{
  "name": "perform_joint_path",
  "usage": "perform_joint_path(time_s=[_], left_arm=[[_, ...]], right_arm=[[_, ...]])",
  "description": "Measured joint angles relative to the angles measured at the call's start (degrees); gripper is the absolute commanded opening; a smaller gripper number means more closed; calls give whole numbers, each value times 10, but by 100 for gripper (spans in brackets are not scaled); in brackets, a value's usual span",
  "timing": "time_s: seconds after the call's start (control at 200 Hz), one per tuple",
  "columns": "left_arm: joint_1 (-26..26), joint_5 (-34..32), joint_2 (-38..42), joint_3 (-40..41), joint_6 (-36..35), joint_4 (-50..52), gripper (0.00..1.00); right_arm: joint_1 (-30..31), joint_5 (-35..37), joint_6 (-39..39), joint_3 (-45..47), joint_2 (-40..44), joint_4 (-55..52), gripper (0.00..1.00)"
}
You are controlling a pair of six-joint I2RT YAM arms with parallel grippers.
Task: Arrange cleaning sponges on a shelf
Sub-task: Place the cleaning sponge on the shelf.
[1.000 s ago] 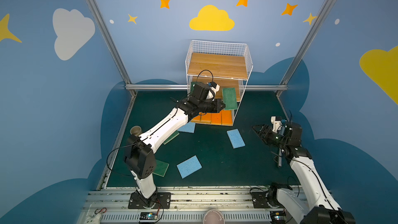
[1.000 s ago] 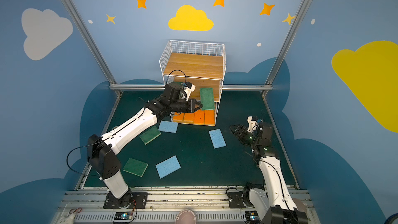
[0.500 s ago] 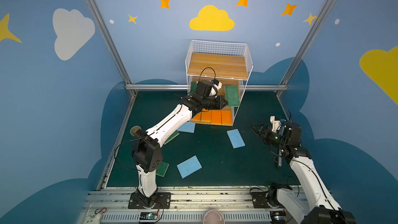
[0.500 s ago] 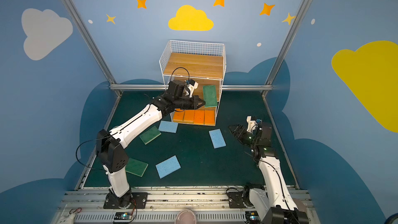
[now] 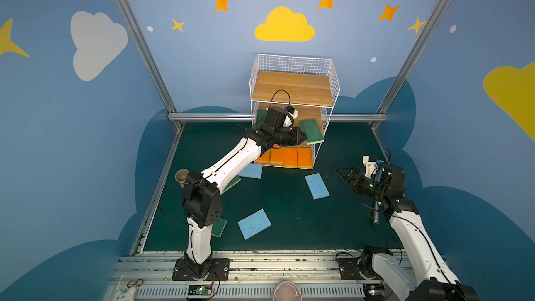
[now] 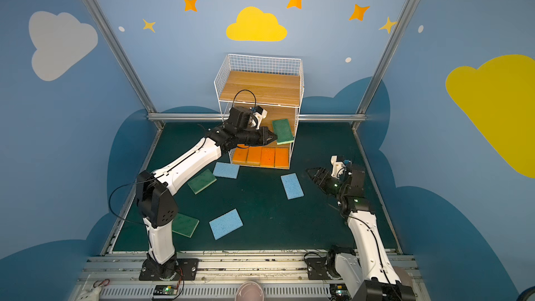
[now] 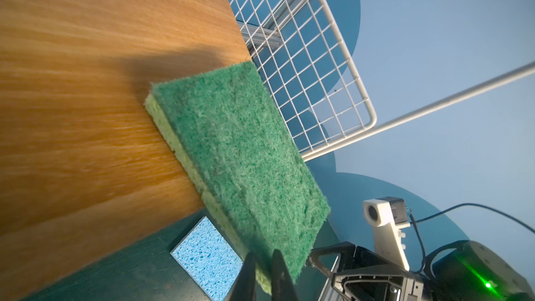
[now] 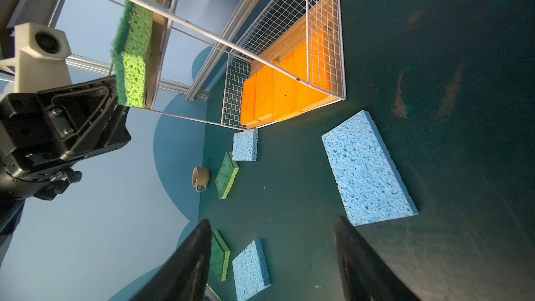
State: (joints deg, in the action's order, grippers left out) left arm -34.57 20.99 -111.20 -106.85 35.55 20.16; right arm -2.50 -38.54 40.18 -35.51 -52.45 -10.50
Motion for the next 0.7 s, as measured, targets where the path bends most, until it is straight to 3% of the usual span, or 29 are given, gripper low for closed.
perform_joint_path(time_s=[0.195,0.305,0.701], left_arm=[[4,-3,-1,-3,8,0,43],[4,-4,-1,-3,12,-1,49],[-4,-23,5,14,17,-10,81]], right_arm=[[12,0,0,0,0,1,65],[20,0,-1,0,0,5,59],[51,6,-3,-2,1,16,6]])
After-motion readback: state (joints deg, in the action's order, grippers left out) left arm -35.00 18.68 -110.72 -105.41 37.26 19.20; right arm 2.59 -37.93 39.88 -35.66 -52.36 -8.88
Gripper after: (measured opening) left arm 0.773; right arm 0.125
